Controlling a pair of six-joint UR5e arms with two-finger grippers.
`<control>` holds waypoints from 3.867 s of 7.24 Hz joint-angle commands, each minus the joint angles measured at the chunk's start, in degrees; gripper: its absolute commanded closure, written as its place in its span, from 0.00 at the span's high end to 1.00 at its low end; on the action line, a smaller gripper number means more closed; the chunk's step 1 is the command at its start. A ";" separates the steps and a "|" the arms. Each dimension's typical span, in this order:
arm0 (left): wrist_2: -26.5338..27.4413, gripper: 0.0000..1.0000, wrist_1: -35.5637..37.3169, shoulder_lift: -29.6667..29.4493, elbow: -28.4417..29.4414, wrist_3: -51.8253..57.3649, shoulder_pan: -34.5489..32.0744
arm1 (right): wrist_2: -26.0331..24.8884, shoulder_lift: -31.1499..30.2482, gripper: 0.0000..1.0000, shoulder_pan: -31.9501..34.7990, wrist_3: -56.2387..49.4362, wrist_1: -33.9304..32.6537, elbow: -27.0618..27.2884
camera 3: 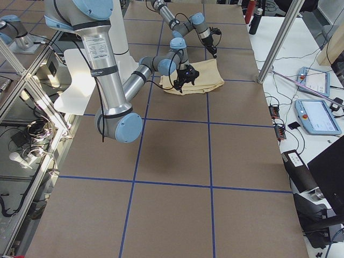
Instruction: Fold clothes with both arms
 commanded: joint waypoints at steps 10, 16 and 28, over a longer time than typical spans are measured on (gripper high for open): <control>-7.97 0.58 4.45 4.78 -11.80 4.59 -4.48 | -20.60 3.36 0.94 -24.29 25.38 5.69 -5.91; -7.97 0.58 4.89 4.95 -13.20 4.59 -4.65 | -20.34 3.54 0.78 -23.76 25.28 5.33 -7.14; -5.18 0.58 7.79 14.87 -29.87 -14.31 4.79 | -17.52 1.70 0.00 -22.26 25.72 4.98 -2.23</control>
